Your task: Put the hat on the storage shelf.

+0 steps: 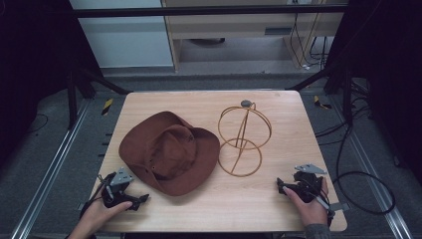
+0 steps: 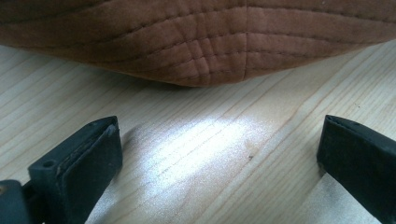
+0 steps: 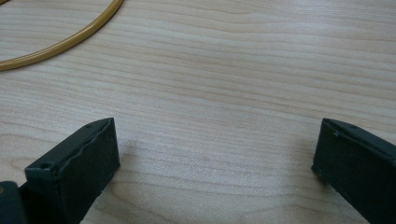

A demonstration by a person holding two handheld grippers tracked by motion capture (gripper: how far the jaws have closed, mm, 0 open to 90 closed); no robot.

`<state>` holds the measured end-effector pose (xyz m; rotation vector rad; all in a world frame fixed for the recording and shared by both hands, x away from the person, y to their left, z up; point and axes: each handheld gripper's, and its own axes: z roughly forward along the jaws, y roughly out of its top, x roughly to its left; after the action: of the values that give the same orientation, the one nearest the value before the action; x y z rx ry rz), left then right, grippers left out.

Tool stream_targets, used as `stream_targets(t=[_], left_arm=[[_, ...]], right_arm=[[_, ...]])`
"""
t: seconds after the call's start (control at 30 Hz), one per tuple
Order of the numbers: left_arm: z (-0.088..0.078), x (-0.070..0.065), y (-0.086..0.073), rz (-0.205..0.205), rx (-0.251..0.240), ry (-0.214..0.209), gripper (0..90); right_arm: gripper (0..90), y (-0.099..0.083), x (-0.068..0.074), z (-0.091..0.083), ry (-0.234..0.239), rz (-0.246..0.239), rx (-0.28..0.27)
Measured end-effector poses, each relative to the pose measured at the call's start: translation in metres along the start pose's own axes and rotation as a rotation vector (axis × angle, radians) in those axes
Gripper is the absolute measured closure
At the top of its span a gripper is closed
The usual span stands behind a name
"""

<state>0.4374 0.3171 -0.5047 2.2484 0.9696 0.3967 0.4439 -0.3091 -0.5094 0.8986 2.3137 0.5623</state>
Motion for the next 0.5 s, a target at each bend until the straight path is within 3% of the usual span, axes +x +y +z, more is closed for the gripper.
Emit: stream_targets(t=[0.3,0.5], left_arm=[[-0.005,0.001,0.001,0.01,0.035,-0.007,2.6],[-0.016,-0.001,0.003,-0.002,-0.014,-0.006,4.9]], right_arm=[[0.5,0.0,0.0,0.0,0.001,-0.001,0.0],[0.5,0.0,0.0,0.0,0.0,0.0,0.0]])
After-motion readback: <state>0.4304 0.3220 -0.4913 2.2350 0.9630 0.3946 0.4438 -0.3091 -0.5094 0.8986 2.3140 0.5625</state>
